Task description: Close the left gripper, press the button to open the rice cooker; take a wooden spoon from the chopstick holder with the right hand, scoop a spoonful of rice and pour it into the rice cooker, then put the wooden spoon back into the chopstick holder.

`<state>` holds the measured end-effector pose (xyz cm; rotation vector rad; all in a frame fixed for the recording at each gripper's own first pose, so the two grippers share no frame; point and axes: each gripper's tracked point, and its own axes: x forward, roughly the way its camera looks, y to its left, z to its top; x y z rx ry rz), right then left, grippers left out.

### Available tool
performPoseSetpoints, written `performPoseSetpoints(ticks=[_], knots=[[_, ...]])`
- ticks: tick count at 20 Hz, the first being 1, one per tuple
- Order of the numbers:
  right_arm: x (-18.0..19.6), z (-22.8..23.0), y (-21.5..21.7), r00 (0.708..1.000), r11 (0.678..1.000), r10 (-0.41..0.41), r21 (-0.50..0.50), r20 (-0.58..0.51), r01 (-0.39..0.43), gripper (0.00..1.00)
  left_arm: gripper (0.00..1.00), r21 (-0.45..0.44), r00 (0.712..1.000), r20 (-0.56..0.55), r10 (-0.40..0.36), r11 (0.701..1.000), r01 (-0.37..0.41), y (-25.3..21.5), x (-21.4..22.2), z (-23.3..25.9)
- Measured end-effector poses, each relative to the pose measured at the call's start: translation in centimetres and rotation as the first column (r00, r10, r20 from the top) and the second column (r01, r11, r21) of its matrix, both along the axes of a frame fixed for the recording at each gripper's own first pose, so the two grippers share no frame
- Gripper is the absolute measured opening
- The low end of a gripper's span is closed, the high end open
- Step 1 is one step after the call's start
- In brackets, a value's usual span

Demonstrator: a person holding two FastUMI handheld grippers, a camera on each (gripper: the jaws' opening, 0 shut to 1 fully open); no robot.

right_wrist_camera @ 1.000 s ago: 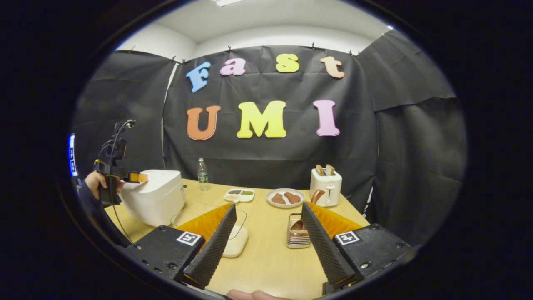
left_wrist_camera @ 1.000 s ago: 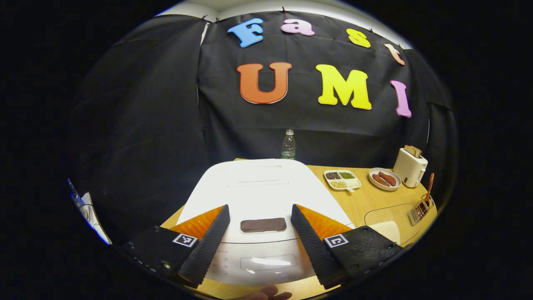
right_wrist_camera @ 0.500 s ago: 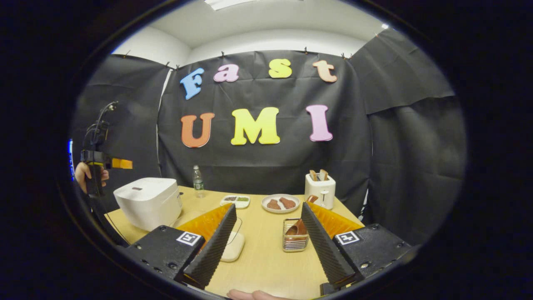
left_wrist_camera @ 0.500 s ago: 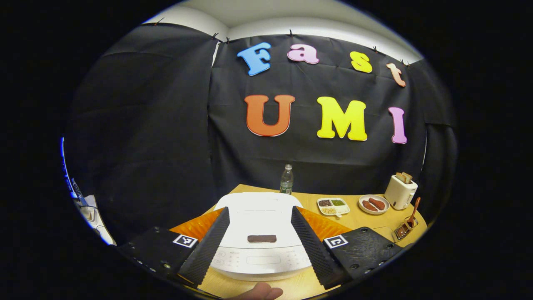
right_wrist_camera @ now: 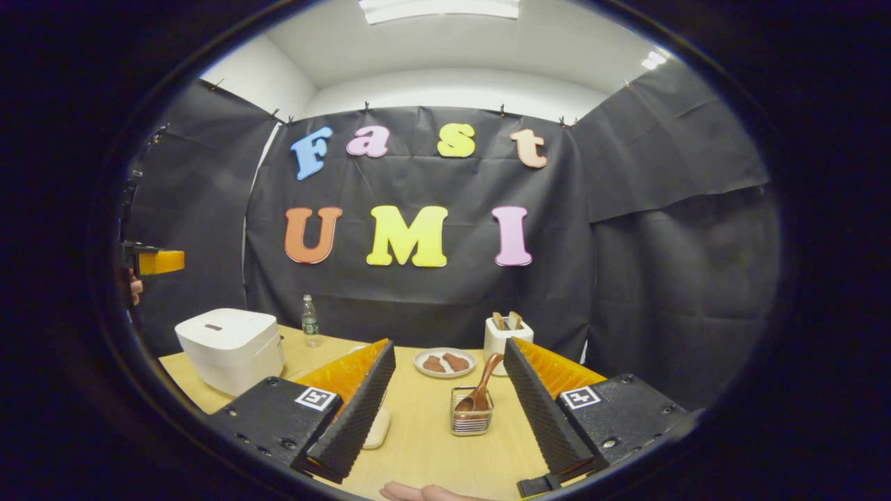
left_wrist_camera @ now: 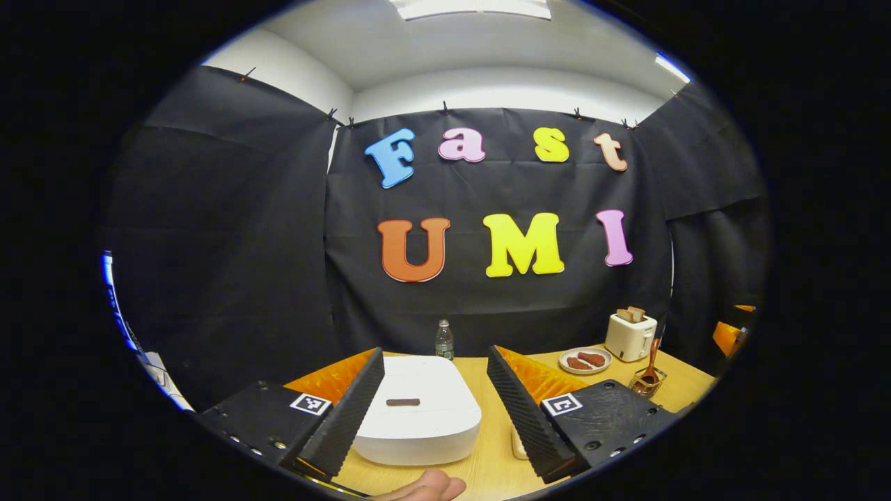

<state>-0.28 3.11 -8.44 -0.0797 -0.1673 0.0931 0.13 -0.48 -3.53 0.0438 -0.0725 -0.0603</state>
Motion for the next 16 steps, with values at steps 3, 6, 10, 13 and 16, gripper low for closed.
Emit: performPoseSetpoints(ticks=[3, 6, 10, 13, 16], knots=[[-0.4, 0.6, 0.1, 1.0, 1.0, -0.007, 0.0, 0.025, 0.007, 0.99, 0.95, -0.016, 0.999, 0.005, -0.035, 0.999, 0.035, -1.5, -1.2, -0.4], [-0.4, 0.3, 0.2, 1.0, 1.0, -0.009, -0.005, 0.027, 0.009, 1.0, 0.95, 0.004, 0.997, -0.019, -0.074, 0.997, 0.075, -3.3, -1.7, -2.1], [0.5, -0.9, -0.4, 1.0, 1.0, -0.026, 0.013, -0.008, 0.026, 1.0, 0.97, 0.072, 0.997, -0.044, -0.068, 0.995, 0.071, -4.0, -1.4, -3.8], [1.4, -1.6, -0.8, 0.999, 0.999, -0.033, 0.021, -0.033, 0.033, 1.0, 0.96, 0.062, 0.996, -0.052, -0.077, 0.995, 0.08, -4.4, -1.5, -4.1], [1.6, -1.7, -0.3, 0.999, 1.0, -0.017, 0.018, -0.041, 0.018, 1.0, 0.97, 0.06, 0.998, -0.042, -0.046, 0.997, 0.048, -3.6, -1.4, -3.9]])
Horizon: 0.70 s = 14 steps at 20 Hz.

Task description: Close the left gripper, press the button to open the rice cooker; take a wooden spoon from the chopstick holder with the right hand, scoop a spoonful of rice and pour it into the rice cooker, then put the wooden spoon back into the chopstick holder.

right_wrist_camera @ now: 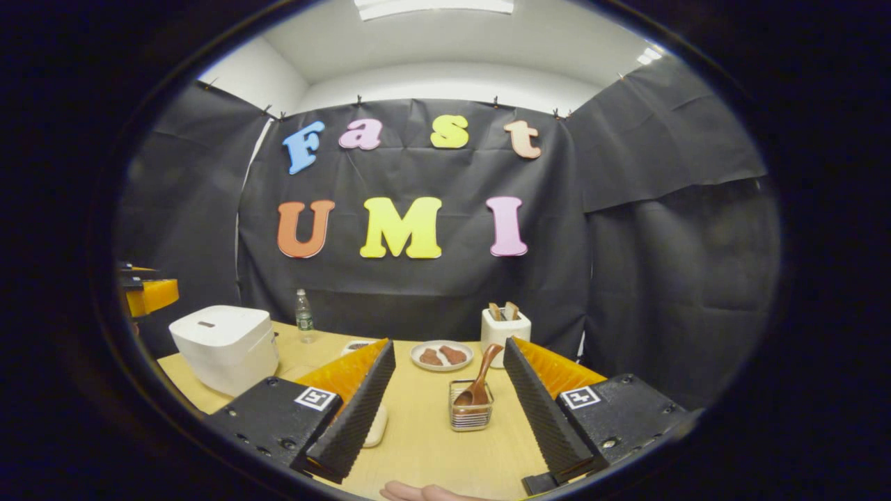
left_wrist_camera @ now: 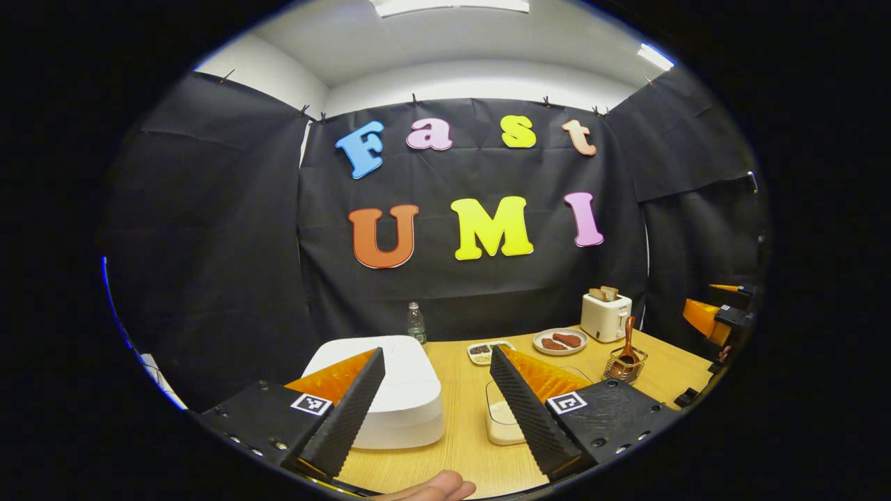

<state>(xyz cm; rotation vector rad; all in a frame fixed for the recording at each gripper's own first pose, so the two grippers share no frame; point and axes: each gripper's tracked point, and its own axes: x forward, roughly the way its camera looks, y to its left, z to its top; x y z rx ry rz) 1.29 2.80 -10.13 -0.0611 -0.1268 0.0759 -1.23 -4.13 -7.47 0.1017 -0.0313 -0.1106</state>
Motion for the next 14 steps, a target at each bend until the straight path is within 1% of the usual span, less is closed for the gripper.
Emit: performPoseSetpoints(ticks=[4, 8, 14], knots=[[-0.2, 0.6, 0.7, 0.999, 1.0, 0.028, -0.005, 0.019, -0.028, 1.0, 0.97, 0.009, 0.999, 0.017, 0.03, 1.0, -0.03, 0.7, -0.3, 0.3], [0.1, 1.0, 0.8, 0.998, 0.999, 0.036, 0.014, 0.047, -0.037, 0.99, 0.96, 0.002, 0.999, 0.04, 0.031, 1.0, -0.031, 0.7, -0.5, 0.8], [-0.2, 1.8, 1.6, 0.995, 0.998, 0.064, 0.009, 0.076, -0.065, 0.99, 0.96, 0.013, 0.998, 0.06, 0.034, 0.999, -0.035, 0.8, -0.9, 1.1]])
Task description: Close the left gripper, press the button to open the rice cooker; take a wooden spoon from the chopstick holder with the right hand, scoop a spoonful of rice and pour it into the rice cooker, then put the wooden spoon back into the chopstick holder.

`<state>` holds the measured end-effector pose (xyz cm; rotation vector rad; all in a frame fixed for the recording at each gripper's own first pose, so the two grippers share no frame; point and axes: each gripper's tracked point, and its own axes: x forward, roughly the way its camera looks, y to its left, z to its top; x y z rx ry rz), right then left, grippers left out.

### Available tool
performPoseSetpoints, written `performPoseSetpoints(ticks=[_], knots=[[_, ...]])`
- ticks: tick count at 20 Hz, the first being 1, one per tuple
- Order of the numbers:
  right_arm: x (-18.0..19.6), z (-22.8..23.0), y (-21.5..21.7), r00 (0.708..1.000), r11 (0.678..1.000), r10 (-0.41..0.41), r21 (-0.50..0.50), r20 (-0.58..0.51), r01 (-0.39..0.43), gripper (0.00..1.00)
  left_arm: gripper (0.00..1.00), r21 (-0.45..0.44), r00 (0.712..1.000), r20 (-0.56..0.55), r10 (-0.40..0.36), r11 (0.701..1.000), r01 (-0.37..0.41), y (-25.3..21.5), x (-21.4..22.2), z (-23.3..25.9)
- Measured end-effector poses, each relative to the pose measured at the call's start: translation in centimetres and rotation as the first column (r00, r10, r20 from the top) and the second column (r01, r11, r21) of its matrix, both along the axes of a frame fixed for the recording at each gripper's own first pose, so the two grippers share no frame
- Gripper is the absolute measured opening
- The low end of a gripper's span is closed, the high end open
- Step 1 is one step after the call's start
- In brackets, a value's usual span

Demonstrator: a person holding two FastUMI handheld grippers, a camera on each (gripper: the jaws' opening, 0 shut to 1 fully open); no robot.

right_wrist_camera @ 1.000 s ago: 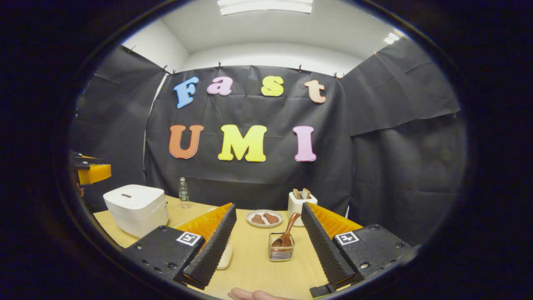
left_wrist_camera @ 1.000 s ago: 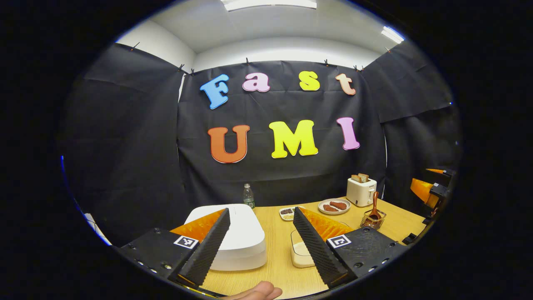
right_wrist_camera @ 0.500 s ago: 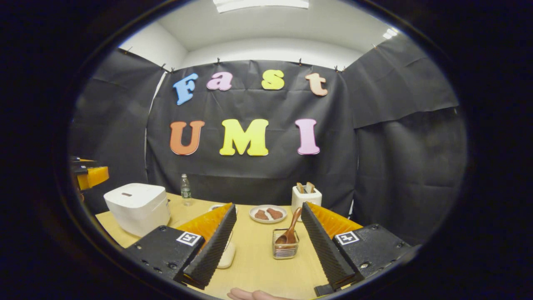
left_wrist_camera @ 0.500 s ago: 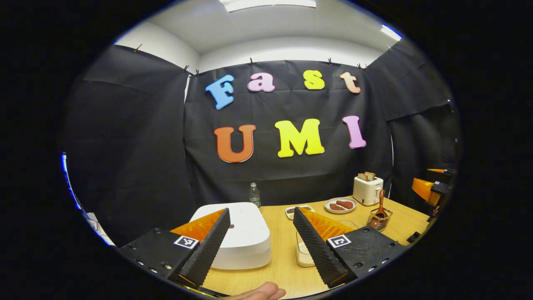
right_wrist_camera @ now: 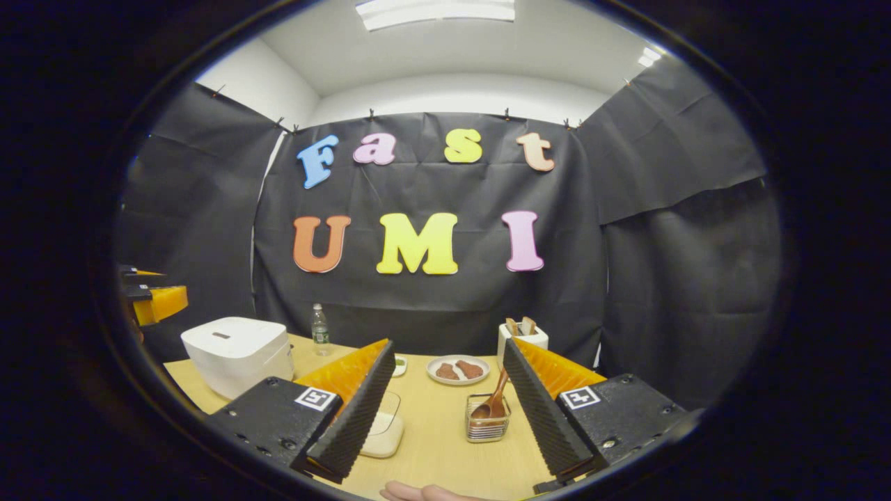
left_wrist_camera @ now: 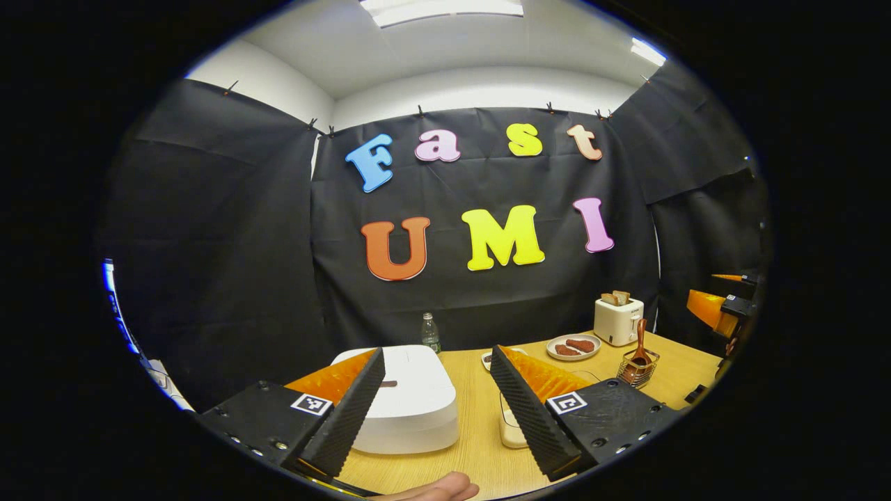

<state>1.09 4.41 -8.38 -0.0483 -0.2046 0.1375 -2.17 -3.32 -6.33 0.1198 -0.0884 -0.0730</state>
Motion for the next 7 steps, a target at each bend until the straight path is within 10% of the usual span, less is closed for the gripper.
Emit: performPoseSetpoints(ticks=[7], knots=[[-0.28, 0.06, 0.65, 0.999, 0.999, 0.042, 0.011, 0.009, -0.043, 0.99, 0.96, -0.005, 1.0, -0.01, -0.027, 1.0, 0.027, -0.69, -0.48, 0.0]])
